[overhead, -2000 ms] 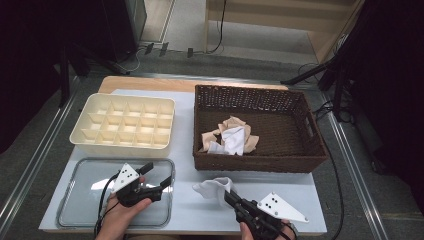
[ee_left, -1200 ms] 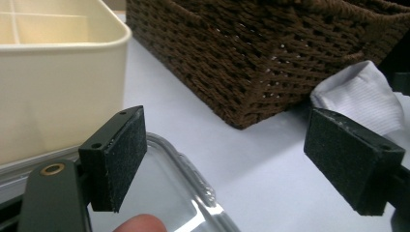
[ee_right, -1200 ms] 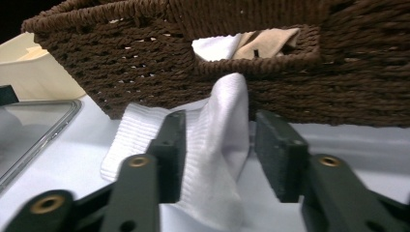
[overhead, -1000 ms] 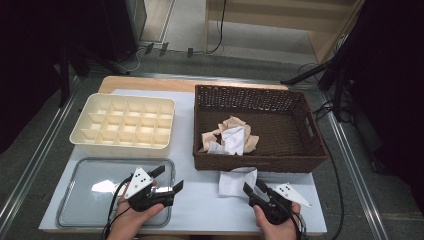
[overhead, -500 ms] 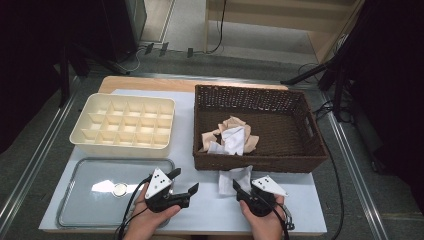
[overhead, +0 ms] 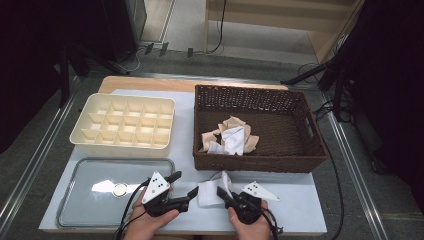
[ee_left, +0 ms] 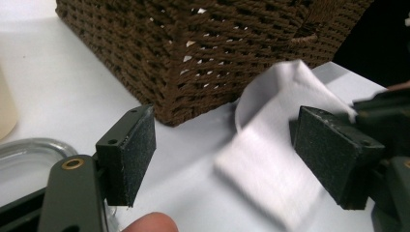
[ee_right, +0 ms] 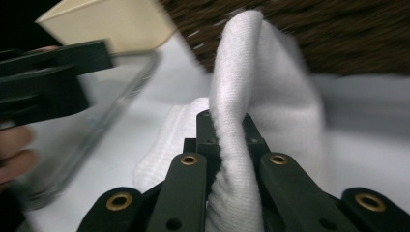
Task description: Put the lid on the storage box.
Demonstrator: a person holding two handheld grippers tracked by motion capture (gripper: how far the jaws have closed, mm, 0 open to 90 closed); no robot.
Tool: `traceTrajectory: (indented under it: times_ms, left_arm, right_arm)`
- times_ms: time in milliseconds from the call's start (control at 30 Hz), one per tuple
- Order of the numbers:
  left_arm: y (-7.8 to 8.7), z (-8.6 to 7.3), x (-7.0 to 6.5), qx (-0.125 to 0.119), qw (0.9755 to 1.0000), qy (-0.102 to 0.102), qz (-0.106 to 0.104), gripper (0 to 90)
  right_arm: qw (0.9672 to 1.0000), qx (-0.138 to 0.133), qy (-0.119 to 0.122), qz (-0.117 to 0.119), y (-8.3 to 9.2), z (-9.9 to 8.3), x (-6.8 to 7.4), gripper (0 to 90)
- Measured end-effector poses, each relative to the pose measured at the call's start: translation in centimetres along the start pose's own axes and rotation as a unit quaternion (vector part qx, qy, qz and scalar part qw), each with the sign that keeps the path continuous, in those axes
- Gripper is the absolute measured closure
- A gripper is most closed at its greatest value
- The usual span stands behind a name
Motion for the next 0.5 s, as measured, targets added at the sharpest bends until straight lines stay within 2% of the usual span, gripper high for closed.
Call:
traceTrajectory:
  times_ms: [67, 100, 167, 267, 333, 400, 433, 500]
  left_arm:
    - [0.1, -0.1, 0.3, 0.002, 1.0000, 0.005, 0.006, 24.1]
    - [0.1, -0.1, 0.5, 0.002, 0.9999, 0.007, 0.009, 24.2]
    - [0.2, 0.1, 0.7, -0.002, 0.9999, 0.010, 0.014, 24.5]
    - [0.4, 0.2, 0.9, -0.006, 0.9998, 0.012, 0.017, 26.0]
    - [0.5, 0.3, 1.1, -0.008, 0.9997, 0.020, 0.012, 32.8]
    - [0.6, 0.4, 1.3, -0.011, 0.9996, 0.023, 0.013, 36.2]
    - [0.6, 0.4, 1.4, -0.010, 0.9995, 0.025, 0.014, 38.1]
    - [0.7, 0.5, 1.6, -0.010, 0.9994, 0.031, 0.015, 41.3]
  right_arm:
    - [1.0000, 0.003, 0.001, 0.006, -0.2, -0.6, 0.9, 83.7]
    - [1.0000, 0.003, 0.007, 0.006, -0.3, -0.9, 1.0, 77.2]
    - [0.9996, -0.017, 0.025, -0.002, -0.4, -1.0, 1.0, 59.3]
    - [0.9973, -0.053, 0.041, -0.030, 0.4, -0.3, 0.4, 48.8]
    - [0.9940, -0.076, 0.058, -0.053, 1.5, 0.4, 0.0, 47.7]
    - [0.9912, -0.093, 0.066, -0.066, 2.5, 1.0, -0.2, 53.8]
    - [0.9906, -0.099, 0.068, -0.065, 3.0, 1.2, -0.1, 56.8]
    - [0.9919, -0.092, 0.071, -0.051, 3.5, 1.4, 0.3, 58.8]
Point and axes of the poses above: each handheld gripper's, and its own axes: y roughly backward along the jaws, z roughly out of its top, x roughly to its left, the point moved 3 cm from there along -y, roughly forward along the jaws, and after that the axes turned 9 degrees about -x, right-handed, at the moved point
